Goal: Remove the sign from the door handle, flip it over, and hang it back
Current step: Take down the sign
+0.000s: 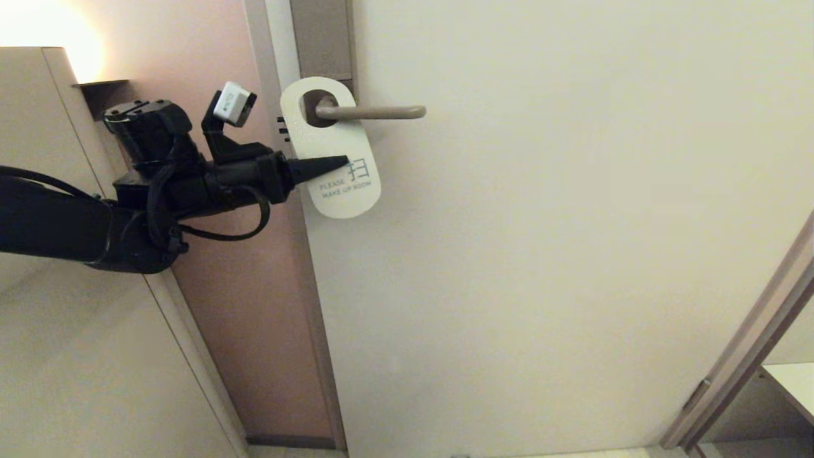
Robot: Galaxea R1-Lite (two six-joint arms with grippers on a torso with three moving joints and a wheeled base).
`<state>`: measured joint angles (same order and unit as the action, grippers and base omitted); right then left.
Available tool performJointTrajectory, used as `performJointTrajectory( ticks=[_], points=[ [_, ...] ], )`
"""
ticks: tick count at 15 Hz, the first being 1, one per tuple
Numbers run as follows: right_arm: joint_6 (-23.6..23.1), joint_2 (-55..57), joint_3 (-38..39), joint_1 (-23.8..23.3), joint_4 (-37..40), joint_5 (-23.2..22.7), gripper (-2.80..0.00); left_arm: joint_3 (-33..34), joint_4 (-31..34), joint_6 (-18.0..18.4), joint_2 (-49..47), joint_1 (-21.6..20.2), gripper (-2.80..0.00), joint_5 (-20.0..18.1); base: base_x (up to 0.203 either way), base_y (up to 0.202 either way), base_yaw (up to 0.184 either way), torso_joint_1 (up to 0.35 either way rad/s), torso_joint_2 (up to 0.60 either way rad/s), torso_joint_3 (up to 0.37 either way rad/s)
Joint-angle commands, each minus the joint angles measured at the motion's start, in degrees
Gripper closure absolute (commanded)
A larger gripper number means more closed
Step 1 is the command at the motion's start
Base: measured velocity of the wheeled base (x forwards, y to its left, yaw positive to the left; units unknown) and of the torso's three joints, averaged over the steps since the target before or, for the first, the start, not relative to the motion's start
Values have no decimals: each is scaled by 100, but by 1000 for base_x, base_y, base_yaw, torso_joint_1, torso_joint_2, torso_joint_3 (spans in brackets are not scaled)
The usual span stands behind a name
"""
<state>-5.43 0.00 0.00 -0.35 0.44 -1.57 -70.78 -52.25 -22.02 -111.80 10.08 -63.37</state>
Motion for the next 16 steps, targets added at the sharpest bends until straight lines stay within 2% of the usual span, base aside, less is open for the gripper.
performJointTrajectory(
  ticks=[1,4,7,9,13,16],
  points=[
    [-10,0,0,0,0,-1,0,158,-31,-13,262,2,0,29,0,0,0,0,0,0],
    [-2,0,0,0,0,-1,0,402,-39,16,383,3,0,195,0,0,0,0,0,0],
    [-8,0,0,0,0,-1,0,629,-24,433,337,3,0,234,0,0,0,0,0,0],
    [-6,0,0,0,0,-1,0,896,-16,556,312,56,0,352,0,0,0,0,0,0],
    [-10,0,0,0,0,-1,0,1005,-22,833,195,381,0,1081,0,0,0,0,0,0],
    [-7,0,0,0,0,-1,0,1005,-31,901,211,470,0,1379,0,0,0,0,0,0]
  ],
)
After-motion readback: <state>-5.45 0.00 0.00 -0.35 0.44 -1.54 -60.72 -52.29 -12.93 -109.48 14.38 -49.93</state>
